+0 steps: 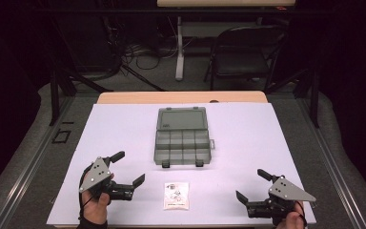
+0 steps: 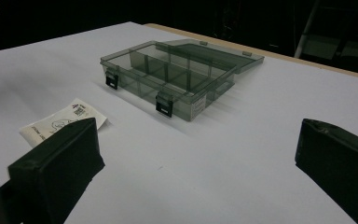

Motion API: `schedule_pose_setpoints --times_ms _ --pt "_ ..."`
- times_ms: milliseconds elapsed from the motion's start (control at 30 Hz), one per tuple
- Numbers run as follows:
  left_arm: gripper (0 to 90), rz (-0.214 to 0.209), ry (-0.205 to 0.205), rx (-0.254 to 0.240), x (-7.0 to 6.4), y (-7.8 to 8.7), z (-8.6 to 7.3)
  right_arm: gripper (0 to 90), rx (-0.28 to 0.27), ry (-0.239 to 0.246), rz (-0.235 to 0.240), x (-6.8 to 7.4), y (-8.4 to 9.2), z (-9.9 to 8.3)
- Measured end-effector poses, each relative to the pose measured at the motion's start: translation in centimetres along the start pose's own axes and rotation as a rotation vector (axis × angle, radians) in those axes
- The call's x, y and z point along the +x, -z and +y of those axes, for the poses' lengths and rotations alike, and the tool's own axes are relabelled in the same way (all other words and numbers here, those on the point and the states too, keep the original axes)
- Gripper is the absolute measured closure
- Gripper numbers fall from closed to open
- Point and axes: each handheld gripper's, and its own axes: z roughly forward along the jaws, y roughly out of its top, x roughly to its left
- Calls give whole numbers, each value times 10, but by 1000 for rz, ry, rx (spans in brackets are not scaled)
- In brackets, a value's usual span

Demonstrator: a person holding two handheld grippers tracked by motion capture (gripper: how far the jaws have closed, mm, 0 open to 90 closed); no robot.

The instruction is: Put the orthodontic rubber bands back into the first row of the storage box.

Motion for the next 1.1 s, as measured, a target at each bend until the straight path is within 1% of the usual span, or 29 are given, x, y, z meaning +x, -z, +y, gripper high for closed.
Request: schedule_pose_setpoints --times_ms 133,167,233,267,300,367,400,433,500,533,567,600,667,700,733,767,800,833,867,967,1000,1067,1100 --pt "3 -4 2 -3 0 0 0 0 -10 -1 -1 -1 -1 0" --pt "3 -2 9 -12 -1 1 0 0 3 -1 3 -1 0 0" --pt "3 -2 13 -11 -1 1 0 0 3 -2 4 0 0 0" --pt "3 -6 14 -4 0 1 -1 0 -9 -4 2 0 0 0" --pt "3 -4 9 3 0 0 -1 0 6 5 6 0 1 1" --pt "3 -14 10 9 1 1 -1 0 -4 14 8 2 0 1" --pt "3 -12 11 11 0 1 -2 0 5 19 8 2 1 2" --pt "3 -12 11 11 0 1 -2 0 -5 19 6 3 1 2" --pt "3 -10 13 10 -1 1 -2 0 -4 21 9 4 2 2" --pt "3 -10 8 18 -1 2 -2 0 -18 29 6 4 2 3" --pt "3 -10 8 18 -1 2 -2 0 -18 31 7 4 2 3" --pt "3 -16 12 21 -1 1 -2 0 -5 32 10 4 3 3" --pt "3 -15 16 24 -2 0 -3 0 -13 31 8 4 2 3" --pt "3 -21 22 32 -1 0 -2 0 -3 28 12 5 2 3" --pt "3 -36 35 37 -1 -1 -2 0 -2 26 14 5 2 3" --pt "3 -36 35 37 -1 -1 -2 0 -2 26 14 5 2 3" --pt "3 -51 49 42 -2 -2 -1 0 -7 28 18 6 1 3" --pt "3 -51 49 42 -2 -2 -1 0 -7 28 18 6 1 3" --pt "3 -76 62 46 -1 -4 0 0 -6 27 19 6 1 3" --pt "3 -86 74 63 -1 -5 1 0 -9 24 20 6 1 3" --pt "3 -98 93 64 0 -8 2 0 -17 25 19 6 1 3" --pt "3 -109 107 87 1 -12 4 0 -13 22 22 6 1 3" --pt "3 -125 117 95 2 -14 6 0 -14 19 22 6 1 2"
